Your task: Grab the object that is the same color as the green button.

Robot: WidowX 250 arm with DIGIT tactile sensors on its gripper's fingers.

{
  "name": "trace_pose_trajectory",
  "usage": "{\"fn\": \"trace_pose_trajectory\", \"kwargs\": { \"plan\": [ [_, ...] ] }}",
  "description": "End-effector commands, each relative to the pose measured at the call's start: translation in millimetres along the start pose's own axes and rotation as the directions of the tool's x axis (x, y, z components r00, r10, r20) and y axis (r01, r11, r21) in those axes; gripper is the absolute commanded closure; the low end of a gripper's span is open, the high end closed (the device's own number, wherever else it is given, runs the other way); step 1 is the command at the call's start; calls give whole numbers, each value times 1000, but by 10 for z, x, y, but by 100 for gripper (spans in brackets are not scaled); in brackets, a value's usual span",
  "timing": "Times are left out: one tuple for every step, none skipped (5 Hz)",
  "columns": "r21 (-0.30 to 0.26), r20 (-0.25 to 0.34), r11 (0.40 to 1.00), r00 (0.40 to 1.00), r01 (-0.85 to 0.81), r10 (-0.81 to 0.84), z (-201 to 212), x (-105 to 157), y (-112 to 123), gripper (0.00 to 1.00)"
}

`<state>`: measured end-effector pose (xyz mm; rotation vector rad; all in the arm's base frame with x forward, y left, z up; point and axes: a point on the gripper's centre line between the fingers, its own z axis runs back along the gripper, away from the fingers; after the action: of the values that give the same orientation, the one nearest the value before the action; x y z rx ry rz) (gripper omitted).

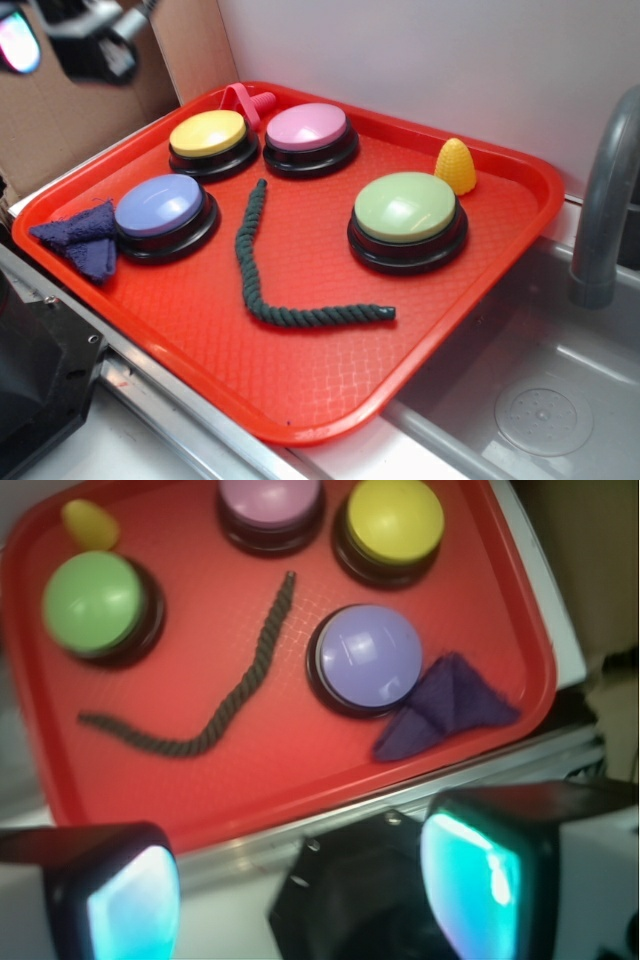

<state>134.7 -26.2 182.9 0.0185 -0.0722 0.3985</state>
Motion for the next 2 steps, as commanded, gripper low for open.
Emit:
{"fn": "trace_pose_trajectory", "kwargs": {
  "plan": [
    [73, 95, 957, 957, -280, 273, -649, 179, -213, 0],
    [70, 70, 945, 947, -319, 314, -993, 257, -300, 0]
  ]
}}
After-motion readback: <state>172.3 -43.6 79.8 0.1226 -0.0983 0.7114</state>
